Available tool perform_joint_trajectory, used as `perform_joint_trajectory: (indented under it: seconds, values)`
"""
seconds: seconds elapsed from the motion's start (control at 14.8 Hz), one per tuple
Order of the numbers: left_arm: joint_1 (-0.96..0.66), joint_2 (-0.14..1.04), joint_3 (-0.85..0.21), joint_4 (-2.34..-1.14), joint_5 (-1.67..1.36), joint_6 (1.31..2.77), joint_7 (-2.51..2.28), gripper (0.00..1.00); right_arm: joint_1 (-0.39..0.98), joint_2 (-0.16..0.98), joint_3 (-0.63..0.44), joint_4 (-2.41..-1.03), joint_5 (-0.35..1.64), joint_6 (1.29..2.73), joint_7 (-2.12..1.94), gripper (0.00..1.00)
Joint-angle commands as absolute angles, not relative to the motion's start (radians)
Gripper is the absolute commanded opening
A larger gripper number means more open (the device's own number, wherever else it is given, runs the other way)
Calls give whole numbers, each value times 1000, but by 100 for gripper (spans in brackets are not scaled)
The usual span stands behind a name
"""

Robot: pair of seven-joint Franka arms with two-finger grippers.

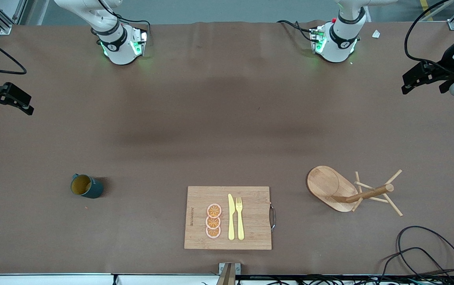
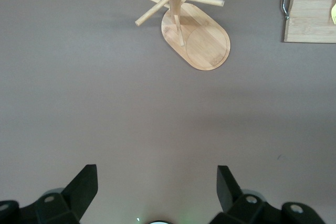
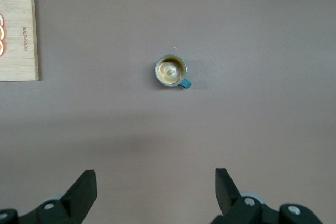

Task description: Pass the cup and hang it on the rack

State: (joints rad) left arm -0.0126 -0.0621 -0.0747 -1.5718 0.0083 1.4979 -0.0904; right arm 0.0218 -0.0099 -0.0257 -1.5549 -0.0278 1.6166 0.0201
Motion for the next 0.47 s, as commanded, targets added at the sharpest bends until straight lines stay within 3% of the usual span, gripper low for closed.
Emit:
perform_joint_trajectory:
  seconds: [0.0,0.41]
  values:
    - [-12,-54,-72,-1557,15,1493,-91,100,29,38,-26,-1557,-40,1650,20,100]
    - [-9,-63,-71,-1559,15,1491,-83,100,37,251,-26,-1562,-29,1805,26,100]
